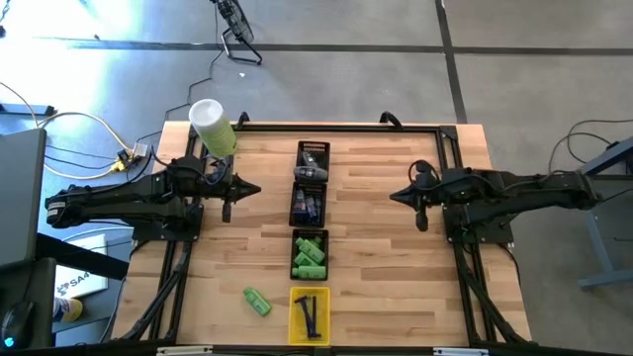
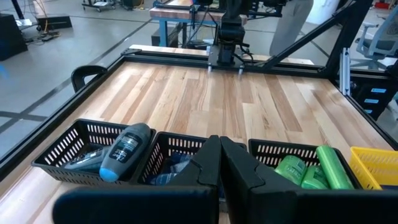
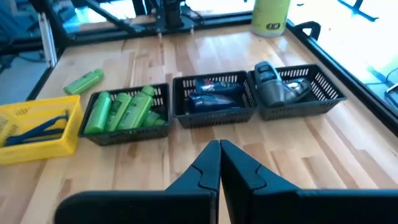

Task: Pick & Place Travel size toiletries
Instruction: Put the green shampoo bottle into the bottom black bin

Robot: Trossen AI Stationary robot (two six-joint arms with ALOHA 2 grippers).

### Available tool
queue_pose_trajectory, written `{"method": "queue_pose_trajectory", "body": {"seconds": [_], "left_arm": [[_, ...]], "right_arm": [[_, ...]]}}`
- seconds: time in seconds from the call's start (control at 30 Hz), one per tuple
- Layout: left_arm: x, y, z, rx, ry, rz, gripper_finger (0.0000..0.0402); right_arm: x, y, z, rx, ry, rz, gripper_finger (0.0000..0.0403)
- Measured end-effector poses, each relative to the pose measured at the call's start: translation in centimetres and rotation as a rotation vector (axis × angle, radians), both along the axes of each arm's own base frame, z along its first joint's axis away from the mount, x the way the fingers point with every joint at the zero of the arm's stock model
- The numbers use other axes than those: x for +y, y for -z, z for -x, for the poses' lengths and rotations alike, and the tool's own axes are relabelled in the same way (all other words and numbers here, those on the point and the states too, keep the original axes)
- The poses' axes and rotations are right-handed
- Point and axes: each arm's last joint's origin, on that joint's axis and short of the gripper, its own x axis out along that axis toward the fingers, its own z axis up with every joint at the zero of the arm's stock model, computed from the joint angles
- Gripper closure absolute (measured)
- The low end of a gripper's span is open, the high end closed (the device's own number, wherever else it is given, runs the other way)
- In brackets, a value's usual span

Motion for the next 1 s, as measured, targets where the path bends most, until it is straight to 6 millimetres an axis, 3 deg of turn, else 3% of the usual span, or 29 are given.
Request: {"method": "queue_pose_trajectory", "body": {"seconds": [0.4,0.57,1.0], "left_arm": [[-0.1,0.3,0.0,0.033,0.014,0.001,0.0401],[-0.6,0.6,-0.8,0.092,0.048,0.000,0.0401],[-3.5,-1.4,-3.8,0.344,0.120,-0.136,0.0401]], "right_arm": [[-0.9,4.3,0.2,-0.179,0.021,-0.019,0.0401],[-1.2,4.6,0.0,-0.243,-0.005,-0.026,0.0401],[-1.2,4.5,0.0,-0.252,0.005,-0.031,0.0401]]}}
